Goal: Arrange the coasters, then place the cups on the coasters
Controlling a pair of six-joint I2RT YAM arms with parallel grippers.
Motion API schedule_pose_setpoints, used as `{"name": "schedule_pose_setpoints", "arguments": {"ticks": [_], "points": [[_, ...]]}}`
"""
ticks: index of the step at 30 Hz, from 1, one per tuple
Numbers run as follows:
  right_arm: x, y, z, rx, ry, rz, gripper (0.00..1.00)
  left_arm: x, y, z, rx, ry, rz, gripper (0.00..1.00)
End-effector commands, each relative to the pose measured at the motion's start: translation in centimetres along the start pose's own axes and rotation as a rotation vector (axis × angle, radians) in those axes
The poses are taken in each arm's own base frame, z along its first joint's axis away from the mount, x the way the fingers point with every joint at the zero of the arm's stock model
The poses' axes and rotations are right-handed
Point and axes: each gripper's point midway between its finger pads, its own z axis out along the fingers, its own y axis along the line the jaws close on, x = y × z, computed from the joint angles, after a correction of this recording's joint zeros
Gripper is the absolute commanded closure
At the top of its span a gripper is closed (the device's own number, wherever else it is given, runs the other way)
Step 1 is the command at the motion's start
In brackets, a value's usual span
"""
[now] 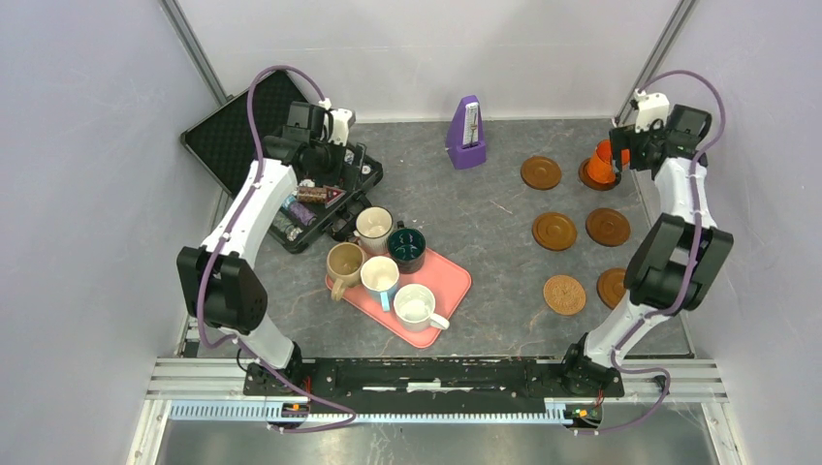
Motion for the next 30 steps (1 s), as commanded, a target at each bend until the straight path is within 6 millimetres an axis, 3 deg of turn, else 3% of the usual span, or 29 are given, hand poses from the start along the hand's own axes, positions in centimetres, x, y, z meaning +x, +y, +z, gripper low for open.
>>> {"name": "schedule_pose_setpoints", "arguments": {"ticks": [1, 5, 9, 12, 15, 19, 22, 25, 30], "points": [[-5.4, 1.7, -5.4, -0.078, -0.136, -0.139, 0.02, -1.3, -0.3, -3.2, 0.039, -0.085, 0.021, 0.00], [-7.5, 5.6, -7.6, -0.177, -0.166, -0.240, 0.02, -0.2, -0.5, -4.4, 0.083, -0.072, 0.021, 0.00], [-7.1, 13.8, -10.0, -0.407, -0.156, -0.339, 0.02, 1.3, -0.4, -5.1, 0.094, -0.049, 0.006, 0.00], [-3.6, 20.8, -11.5, -0.563, -0.107, -0.401, 0.04, 2.0, -0.1, -5.7, 0.082, -0.054, -0.019, 0.00], [1.1, 27.6, -14.4, -0.714, -0.074, -0.486, 0.03, 2.8, 0.1, -6.4, 0.063, -0.062, -0.024, 0.00], [6.4, 34.1, -18.4, -0.877, -0.057, -0.598, 0.02, 4.1, 0.0, -7.0, 0.050, -0.073, -0.022, 0.00], [9.8, 37.9, -21.2, -0.988, -0.058, -0.677, 0.02, 4.9, -0.6, -7.2, 0.071, -0.076, -0.022, 0.00], [13.0, 40.4, -22.8, -1.055, -0.050, -0.745, 0.02, 5.3, -0.9, -7.5, 0.079, -0.084, -0.031, 0.00], [15.9, 43.3, -24.3, -1.140, -0.016, -0.783, 0.02, 5.8, -0.7, -7.6, 0.058, -0.091, -0.043, 0.00]]}}
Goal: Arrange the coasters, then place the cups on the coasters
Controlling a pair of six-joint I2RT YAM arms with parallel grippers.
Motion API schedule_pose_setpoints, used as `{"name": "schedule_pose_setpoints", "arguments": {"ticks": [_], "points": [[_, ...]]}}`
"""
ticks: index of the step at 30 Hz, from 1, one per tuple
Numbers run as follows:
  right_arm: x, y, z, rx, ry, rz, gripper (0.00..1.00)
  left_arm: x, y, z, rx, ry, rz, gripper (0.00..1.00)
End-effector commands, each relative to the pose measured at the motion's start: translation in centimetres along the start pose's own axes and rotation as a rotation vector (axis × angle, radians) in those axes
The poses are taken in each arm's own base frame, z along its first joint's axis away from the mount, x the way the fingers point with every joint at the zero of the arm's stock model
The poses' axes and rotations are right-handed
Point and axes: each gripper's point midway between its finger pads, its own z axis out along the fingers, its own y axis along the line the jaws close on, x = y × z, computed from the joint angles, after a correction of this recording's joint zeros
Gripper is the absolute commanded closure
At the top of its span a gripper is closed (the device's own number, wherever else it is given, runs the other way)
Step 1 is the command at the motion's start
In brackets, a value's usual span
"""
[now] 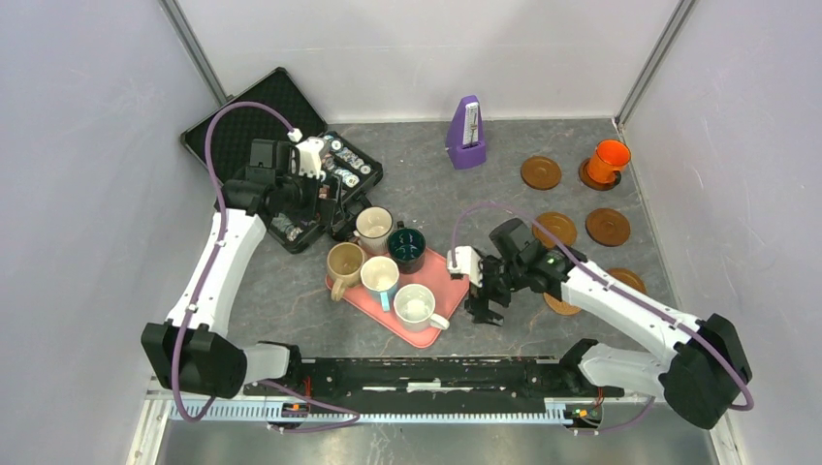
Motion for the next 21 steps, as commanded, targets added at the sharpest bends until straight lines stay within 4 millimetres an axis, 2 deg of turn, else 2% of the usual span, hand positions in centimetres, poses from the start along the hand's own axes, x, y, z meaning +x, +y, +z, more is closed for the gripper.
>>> {"name": "schedule_pose_setpoints", "arguments": {"ticks": [1, 6, 12, 16, 21], "points": [[-1.5, 0.9, 1.8, -0.008, -0.027, -0.024, 0.02, -0.6, -0.1, -0.7, 0.000, -0.060, 0.008, 0.00], [-3.3, 2.0, 3.7, -0.046, -0.014, -0.072, 0.02, -0.2, -0.2, -0.9, -0.006, -0.063, -0.013, 0.00], [-5.0, 3.5, 5.9, -0.087, -0.017, -0.027, 0.02, 0.8, 0.0, -1.3, -0.033, -0.062, -0.026, 0.00], [-5.7, 3.3, 6.7, -0.068, -0.017, 0.032, 0.04, 1.3, 0.0, -1.4, -0.039, -0.063, -0.034, 0.00], [-4.5, 2.7, 7.3, -0.034, 0.030, 0.070, 0.20, 1.7, 0.3, -1.3, -0.052, -0.060, -0.032, 0.00]]}}
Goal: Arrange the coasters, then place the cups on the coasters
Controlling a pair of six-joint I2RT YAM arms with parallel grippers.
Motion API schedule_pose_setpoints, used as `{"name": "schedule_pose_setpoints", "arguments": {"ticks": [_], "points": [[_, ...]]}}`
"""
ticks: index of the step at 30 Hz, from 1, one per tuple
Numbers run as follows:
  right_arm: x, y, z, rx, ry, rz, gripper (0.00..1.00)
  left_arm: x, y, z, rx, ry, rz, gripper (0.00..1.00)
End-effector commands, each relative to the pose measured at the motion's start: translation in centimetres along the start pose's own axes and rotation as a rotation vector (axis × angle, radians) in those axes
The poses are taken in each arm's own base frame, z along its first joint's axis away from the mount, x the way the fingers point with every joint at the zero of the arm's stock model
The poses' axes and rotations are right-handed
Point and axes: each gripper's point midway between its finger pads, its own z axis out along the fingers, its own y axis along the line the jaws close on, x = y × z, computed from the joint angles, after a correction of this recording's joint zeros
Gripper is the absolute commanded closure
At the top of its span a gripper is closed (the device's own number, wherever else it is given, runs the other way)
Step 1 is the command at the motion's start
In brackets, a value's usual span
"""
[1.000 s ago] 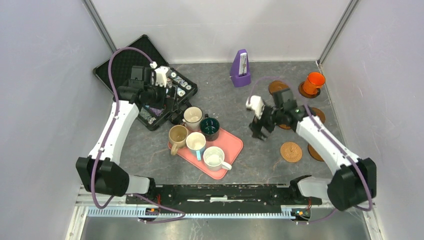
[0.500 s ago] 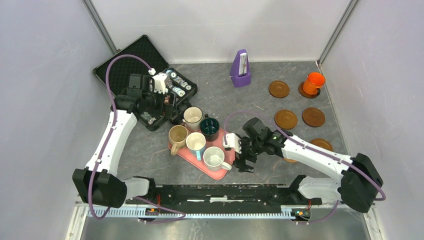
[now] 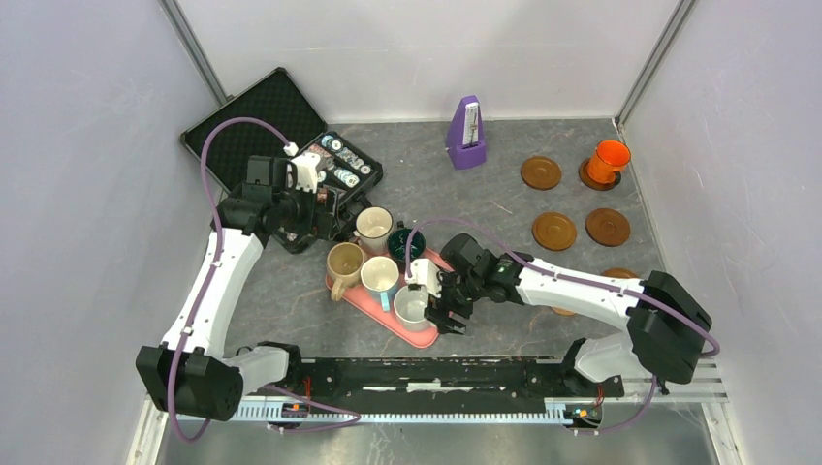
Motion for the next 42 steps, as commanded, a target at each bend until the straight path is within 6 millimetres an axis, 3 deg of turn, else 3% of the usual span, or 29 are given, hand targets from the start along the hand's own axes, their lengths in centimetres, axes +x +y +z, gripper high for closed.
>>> {"name": "schedule_pose_setpoints", "arguments": {"ticks": [1, 7, 15, 20, 24, 26, 31, 32, 38, 42], "points": [[-1.0, -1.3, 0.1, 0.071, -0.013, 0.041, 0.24, -0.8, 0.4, -0.4, -0.029, -0.049, -0.026, 0.00], [0.2, -2.1, 0.3, 0.112, 0.012, 0.073, 0.40, -0.9, 0.6, -0.4, -0.036, -0.048, -0.017, 0.00], [-1.2, -3.0, 0.9, 0.114, -0.020, 0.046, 0.41, -1.1, 0.6, -0.2, -0.034, -0.043, -0.012, 0.00], [-0.6, -3.4, 1.7, 0.117, 0.003, 0.035, 0.44, -1.1, 0.7, 0.0, -0.036, -0.040, -0.010, 0.00], [-0.5, -3.6, 1.5, 0.137, 0.001, 0.032, 0.49, -0.9, 0.8, 0.0, -0.042, -0.034, -0.007, 0.00], [-0.6, -3.7, 1.2, 0.149, -0.001, 0.025, 0.58, -0.8, 0.9, 0.1, -0.044, -0.031, -0.007, 0.00], [-0.3, -3.3, -0.6, 0.165, -0.017, -0.060, 0.96, -0.8, 1.1, 0.3, -0.051, -0.030, 0.000, 0.00], [-0.2, -3.2, -1.1, 0.169, -0.018, -0.081, 1.00, -0.9, 1.1, 0.3, -0.050, -0.033, 0.000, 0.00], [1.0, -4.7, -5.0, 0.209, 0.009, -0.097, 1.00, -1.1, 0.9, 0.8, -0.027, -0.025, 0.008, 0.00], [0.9, -8.3, -8.9, 0.296, -0.015, -0.038, 1.00, -2.0, 0.5, 1.1, -0.001, -0.029, 0.007, 0.00]]}}
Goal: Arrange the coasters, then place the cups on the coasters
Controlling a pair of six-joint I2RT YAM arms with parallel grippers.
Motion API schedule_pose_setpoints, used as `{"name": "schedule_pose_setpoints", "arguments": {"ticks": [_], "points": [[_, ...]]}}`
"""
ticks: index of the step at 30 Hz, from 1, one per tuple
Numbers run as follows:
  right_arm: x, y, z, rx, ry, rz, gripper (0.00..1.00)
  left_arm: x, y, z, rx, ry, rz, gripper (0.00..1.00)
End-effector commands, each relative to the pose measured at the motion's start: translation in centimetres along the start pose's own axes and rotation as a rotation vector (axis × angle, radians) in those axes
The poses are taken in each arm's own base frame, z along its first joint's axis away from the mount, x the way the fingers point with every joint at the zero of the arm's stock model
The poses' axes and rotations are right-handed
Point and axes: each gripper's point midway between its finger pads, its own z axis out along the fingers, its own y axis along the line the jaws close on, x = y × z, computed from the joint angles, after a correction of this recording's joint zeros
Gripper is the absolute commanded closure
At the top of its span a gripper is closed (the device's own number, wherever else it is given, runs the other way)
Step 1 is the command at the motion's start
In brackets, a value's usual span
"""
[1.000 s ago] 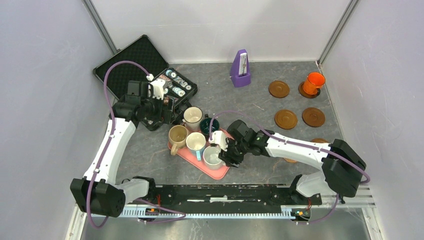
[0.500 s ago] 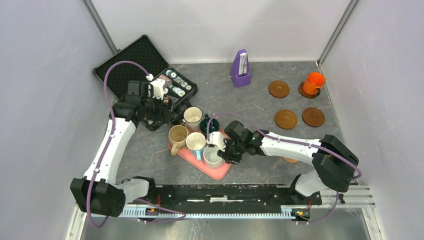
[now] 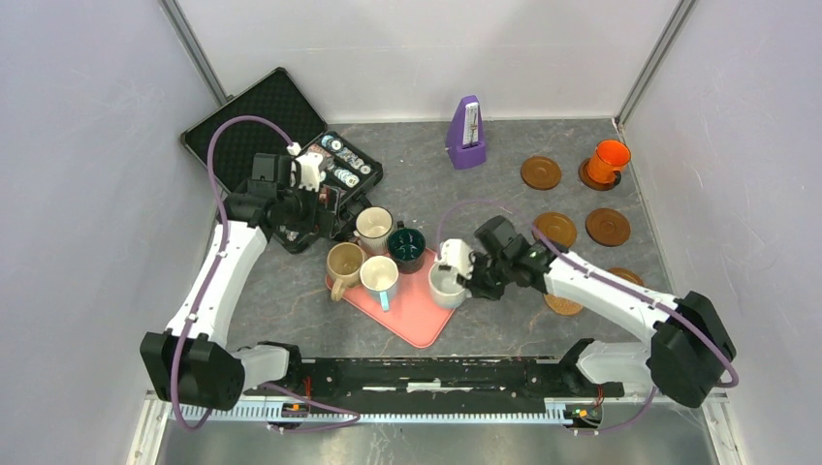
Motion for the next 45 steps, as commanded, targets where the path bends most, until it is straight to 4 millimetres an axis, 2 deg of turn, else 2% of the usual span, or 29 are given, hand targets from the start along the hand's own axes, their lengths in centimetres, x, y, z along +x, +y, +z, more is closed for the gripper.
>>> {"name": "schedule_pose_setpoints", "arguments": {"ticks": [1, 7, 10, 14, 17, 21, 25, 29, 36, 42, 45], "points": [[-2.7, -5.9, -4.8, 0.137, -0.102, 0.011, 1.00, -2.6, -0.4, 0.1, 0.039, -0.059, 0.012, 0.00], [-1.3, -14.4, -8.7, 0.296, -0.112, 0.219, 1.00, -5.8, -1.7, -0.1, 0.130, -0.106, 0.048, 0.00], [0.2, -18.4, -11.5, 0.395, -0.129, 0.318, 1.00, -7.4, -1.9, -0.1, 0.153, -0.126, 0.068, 0.00], [4.4, -22.1, -15.4, 0.514, -0.104, 0.456, 1.00, -9.0, -1.9, 0.6, 0.168, -0.126, 0.061, 0.00], [8.1, -23.3, -18.4, 0.616, -0.073, 0.538, 1.00, -10.1, -2.0, 0.9, 0.184, -0.133, 0.053, 0.00], [12.9, -22.0, -21.6, 0.735, -0.035, 0.645, 1.00, -11.6, -2.0, 1.3, 0.189, -0.146, 0.050, 0.00], [17.5, -18.3, -23.1, 0.808, 0.013, 0.744, 1.00, -12.4, -1.8, 1.8, 0.194, -0.143, 0.051, 0.00], [20.8, -14.3, -23.6, 0.850, 0.089, 0.786, 1.00, -12.8, -2.0, 2.5, 0.218, -0.128, 0.049, 0.00], [24.6, -8.8, -23.9, 0.880, 0.204, 0.861, 1.00, -14.4, -2.7, 3.2, 0.271, -0.130, 0.028, 0.00], [27.2, -6.3, -23.4, 0.860, 0.259, 0.923, 1.00, -15.2, -3.1, 3.5, 0.303, -0.134, 0.013, 0.00], [28.2, -5.6, -23.9, 0.860, 0.261, 0.950, 1.00, -15.4, -3.2, 3.7, 0.314, -0.123, 0.004, 0.00]]}}
